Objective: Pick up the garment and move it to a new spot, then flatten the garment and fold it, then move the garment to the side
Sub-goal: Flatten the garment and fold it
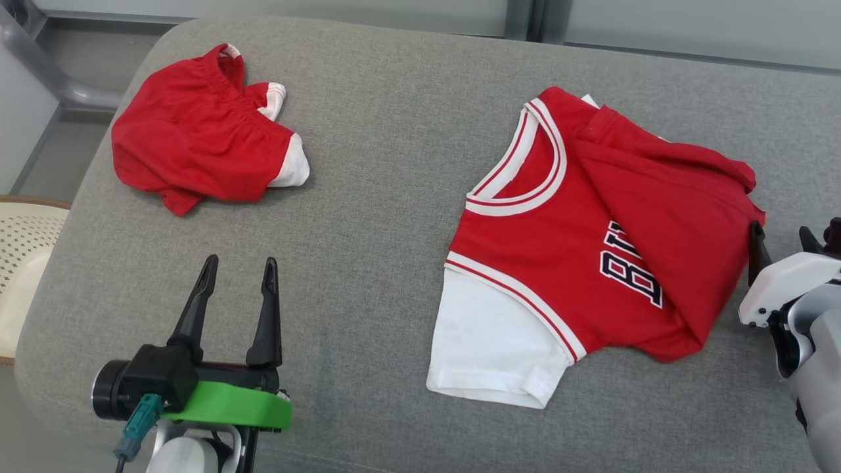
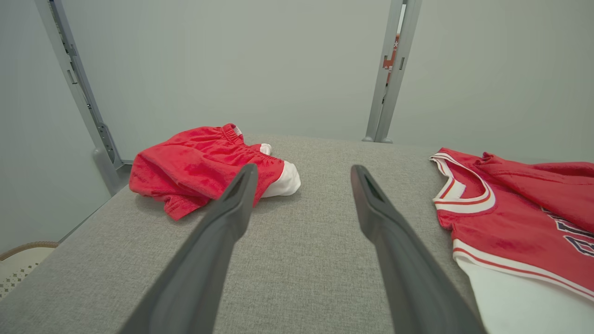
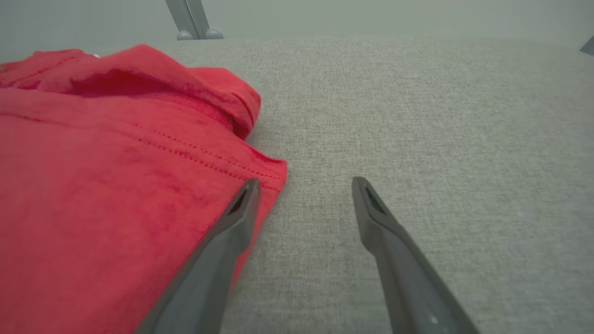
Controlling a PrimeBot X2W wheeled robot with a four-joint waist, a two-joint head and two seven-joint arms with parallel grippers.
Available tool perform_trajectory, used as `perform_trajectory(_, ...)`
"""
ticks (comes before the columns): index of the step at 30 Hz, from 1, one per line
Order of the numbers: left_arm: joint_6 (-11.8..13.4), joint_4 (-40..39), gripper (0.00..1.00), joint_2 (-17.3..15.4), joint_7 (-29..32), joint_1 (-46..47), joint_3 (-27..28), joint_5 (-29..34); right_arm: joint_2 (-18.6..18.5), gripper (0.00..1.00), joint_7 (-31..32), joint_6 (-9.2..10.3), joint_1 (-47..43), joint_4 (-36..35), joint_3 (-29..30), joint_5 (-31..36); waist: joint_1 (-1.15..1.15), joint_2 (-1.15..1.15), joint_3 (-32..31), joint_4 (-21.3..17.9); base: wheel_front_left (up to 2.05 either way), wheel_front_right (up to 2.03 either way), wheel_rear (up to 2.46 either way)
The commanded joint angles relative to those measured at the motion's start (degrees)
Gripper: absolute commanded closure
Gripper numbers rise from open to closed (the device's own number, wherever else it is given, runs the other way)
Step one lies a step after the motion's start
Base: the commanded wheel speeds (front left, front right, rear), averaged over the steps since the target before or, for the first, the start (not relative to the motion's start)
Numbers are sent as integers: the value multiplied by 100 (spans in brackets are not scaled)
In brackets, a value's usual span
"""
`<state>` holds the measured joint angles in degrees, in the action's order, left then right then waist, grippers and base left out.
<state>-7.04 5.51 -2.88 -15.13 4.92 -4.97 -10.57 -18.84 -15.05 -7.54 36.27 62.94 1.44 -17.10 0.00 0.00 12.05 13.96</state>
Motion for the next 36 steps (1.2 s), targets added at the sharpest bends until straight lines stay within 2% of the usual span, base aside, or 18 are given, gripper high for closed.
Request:
perform_trajectory(1,-7,-5,0,-4,-2,103,-1,5,-17,0,-17,10,97,86,16,-11,0,0,60,58,0,0,0)
perform_trajectory(7,-20,2,0,-4,-2,158,-18,-8,101,0,-7,9,224,475,-87,-10,0,0,151,134,0,0,0)
perform_trajectory(8,-21,5,0,-4,-2,162,-21,-9,126,33,-5,9,239,509,-105,-22,0,0,160,141,0,0,0)
perform_trajectory(9,-22,12,0,-4,-2,163,-23,-11,138,87,-4,8,251,538,-128,-32,0,0,168,146,0,0,0)
perform_trajectory(10,-23,16,0,-4,-2,160,-24,-11,140,100,-4,8,261,559,-144,-35,0,0,170,149,0,0,0)
perform_trajectory(14,-22,42,0,-4,-2,140,-11,-2,102,100,-4,10,237,410,-176,-78,0,0,129,134,0,0,0)
perform_trajectory(20,5,69,0,-4,-2,-19,35,-29,12,100,-11,10,-198,-346,9,-126,0,0,-101,-49,0,0,0)
perform_trajectory(25,31,86,0,-4,-2,-151,78,-53,47,100,-12,10,-971,-1314,340,-206,0,0,-350,-324,0,0,0)
perform_trajectory(36,60,102,0,-7,-2,-405,163,-90,528,100,-11,10,-3173,-3400,808,-516,0,0,-673,-914,0,0,0)
